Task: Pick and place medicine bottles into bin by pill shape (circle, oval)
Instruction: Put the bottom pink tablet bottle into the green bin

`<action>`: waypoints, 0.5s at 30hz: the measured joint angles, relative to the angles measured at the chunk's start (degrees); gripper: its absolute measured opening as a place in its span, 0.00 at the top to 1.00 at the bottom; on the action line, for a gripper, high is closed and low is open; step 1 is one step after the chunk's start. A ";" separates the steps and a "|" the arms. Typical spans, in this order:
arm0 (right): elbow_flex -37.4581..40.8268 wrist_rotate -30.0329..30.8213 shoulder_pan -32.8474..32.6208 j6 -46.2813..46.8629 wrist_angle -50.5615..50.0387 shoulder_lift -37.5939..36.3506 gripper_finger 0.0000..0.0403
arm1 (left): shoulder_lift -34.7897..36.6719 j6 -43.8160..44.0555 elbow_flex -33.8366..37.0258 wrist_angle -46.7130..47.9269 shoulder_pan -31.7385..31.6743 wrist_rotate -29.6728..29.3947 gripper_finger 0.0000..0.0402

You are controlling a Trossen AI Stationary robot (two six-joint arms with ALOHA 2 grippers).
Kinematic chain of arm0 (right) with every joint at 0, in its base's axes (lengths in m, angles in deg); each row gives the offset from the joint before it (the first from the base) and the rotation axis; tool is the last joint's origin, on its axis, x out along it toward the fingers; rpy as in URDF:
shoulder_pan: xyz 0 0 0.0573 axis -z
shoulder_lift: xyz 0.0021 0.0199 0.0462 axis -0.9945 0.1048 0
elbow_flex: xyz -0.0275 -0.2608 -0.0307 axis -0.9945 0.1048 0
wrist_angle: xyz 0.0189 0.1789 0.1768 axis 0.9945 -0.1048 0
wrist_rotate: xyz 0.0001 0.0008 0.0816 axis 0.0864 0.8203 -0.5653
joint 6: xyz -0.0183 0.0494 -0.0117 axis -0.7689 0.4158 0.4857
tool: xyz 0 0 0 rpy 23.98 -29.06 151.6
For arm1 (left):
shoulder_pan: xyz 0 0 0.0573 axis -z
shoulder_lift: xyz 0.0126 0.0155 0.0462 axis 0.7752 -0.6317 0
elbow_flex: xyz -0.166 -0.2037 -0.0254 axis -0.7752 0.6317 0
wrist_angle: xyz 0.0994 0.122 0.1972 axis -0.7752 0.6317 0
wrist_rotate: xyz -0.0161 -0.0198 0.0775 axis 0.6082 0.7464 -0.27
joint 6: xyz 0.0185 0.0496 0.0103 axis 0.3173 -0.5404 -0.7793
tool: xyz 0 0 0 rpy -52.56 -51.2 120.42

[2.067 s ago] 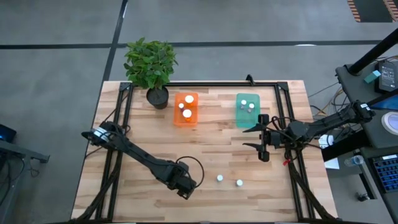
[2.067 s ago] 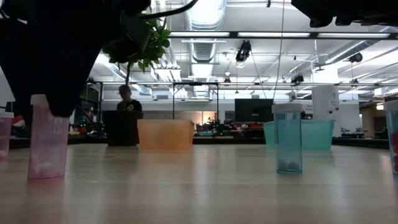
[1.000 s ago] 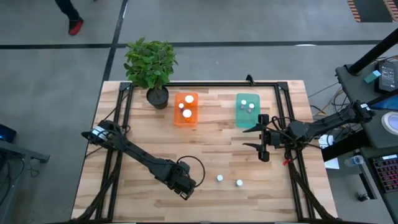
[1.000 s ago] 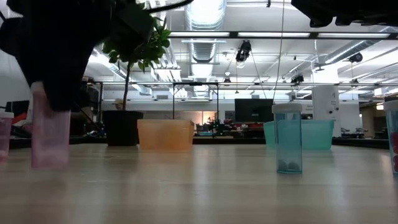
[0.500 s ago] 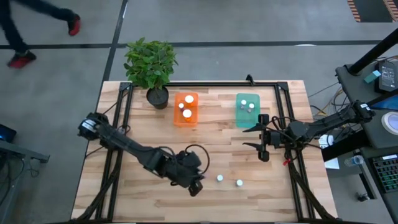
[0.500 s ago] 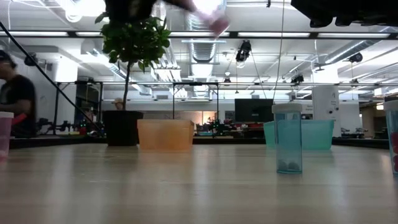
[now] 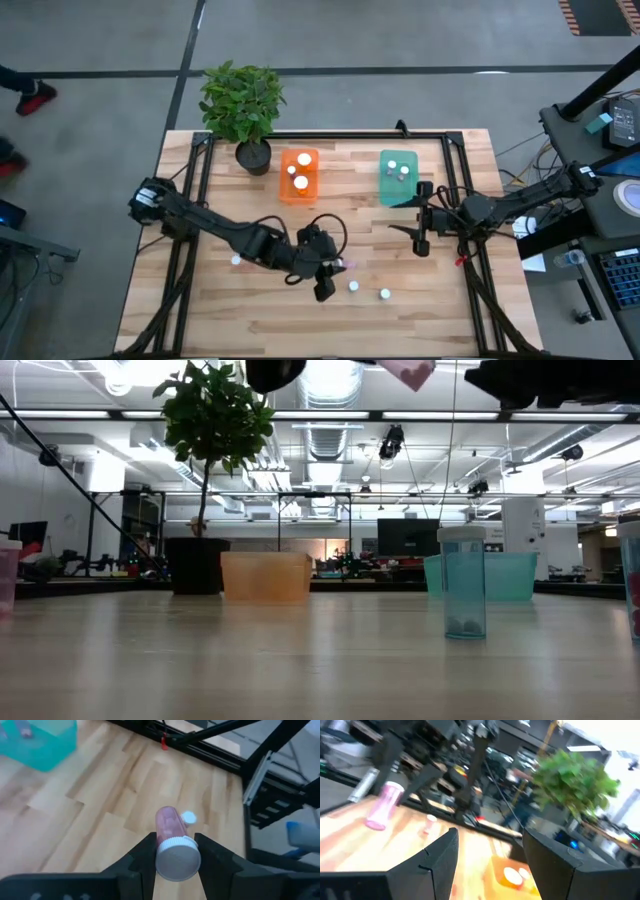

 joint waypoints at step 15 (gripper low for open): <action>-19.02 2.80 0.00 19.89 -40.29 4.20 0.50 | -0.59 -28.60 0.00 -0.37 -10.64 1.18 0.75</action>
